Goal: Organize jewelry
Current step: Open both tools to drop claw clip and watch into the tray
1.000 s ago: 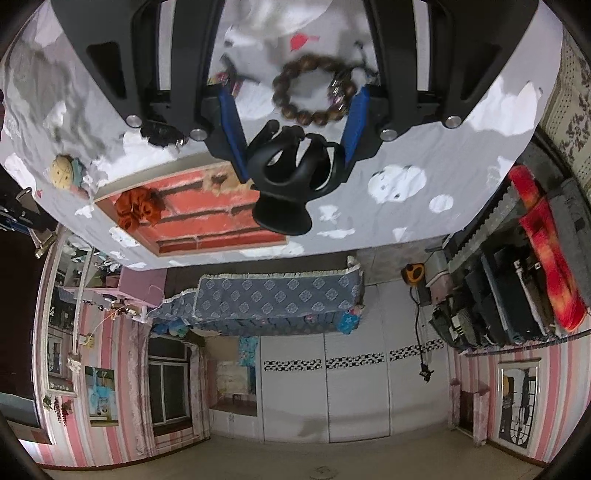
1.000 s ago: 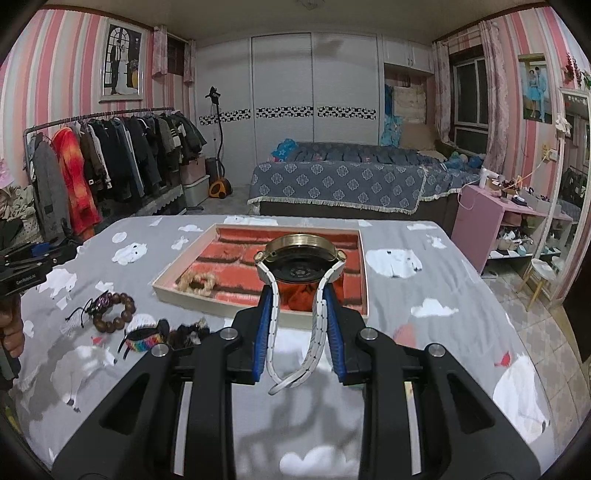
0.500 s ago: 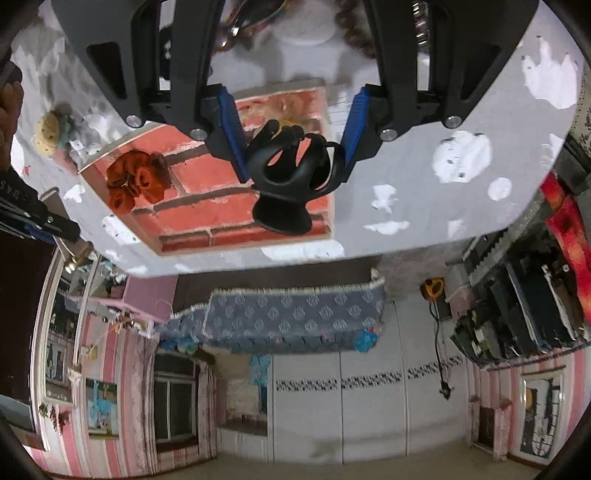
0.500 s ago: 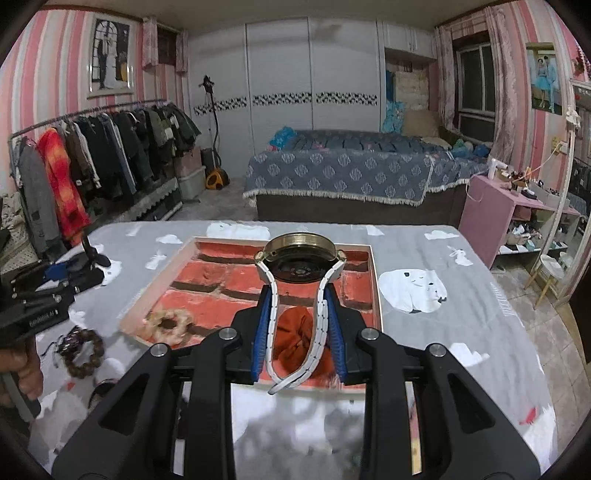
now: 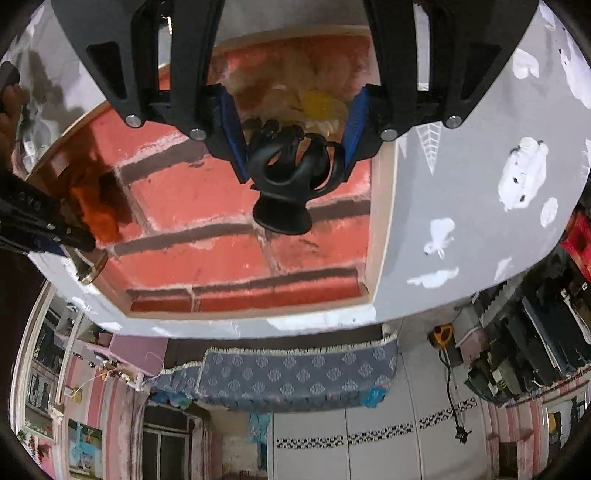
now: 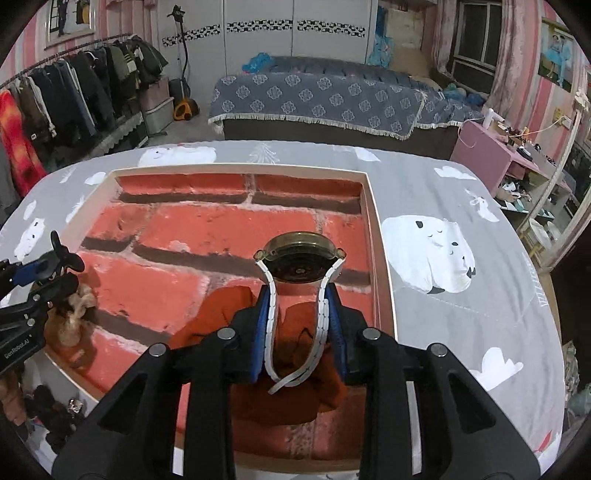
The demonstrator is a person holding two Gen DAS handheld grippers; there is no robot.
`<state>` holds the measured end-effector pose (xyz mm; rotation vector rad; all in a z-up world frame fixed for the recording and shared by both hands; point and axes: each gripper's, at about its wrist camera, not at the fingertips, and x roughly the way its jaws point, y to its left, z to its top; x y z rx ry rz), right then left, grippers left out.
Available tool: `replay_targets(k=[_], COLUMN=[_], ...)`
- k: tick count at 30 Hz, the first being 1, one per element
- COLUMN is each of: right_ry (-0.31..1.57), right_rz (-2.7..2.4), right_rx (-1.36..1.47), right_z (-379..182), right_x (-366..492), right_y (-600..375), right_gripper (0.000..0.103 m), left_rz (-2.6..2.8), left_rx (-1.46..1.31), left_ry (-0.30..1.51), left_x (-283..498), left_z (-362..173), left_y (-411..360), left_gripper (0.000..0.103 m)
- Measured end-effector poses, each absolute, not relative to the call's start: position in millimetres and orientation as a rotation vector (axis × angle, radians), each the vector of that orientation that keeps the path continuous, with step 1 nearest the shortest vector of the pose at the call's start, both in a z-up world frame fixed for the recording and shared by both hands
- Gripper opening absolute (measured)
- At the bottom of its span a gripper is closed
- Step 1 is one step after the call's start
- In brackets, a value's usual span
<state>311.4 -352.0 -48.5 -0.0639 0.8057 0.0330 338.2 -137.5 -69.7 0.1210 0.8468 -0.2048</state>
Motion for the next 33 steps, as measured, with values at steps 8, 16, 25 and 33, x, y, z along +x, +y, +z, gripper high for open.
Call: replay_targets(k=[8, 16, 25, 33], right_ry=[0.821, 0.716, 0.564, 0.454], right_rz=[0.034, 0.045, 0.068, 0.055], right_rx=[-0.044, -0.028, -0.022, -0.031], right_z=[-58, -22, 36, 59], right_x=[317, 289, 216, 139], right_y=[-358, -359, -368, -376], right_gripper=[0.044, 0.059, 0.064, 0.067], left_rz=[-0.201, -0.215, -0.226, -0.189], left_rx=[0.125, 0.094, 0.013, -0.011], left_ry=[0.878, 0.849, 0.831, 0.702], left_x=[346, 338, 322, 260], left_z=[-77, -65, -46, -11], left_y=[-139, -128, -100, -51], left_gripper=[0.049, 0.070, 0.086, 0.086])
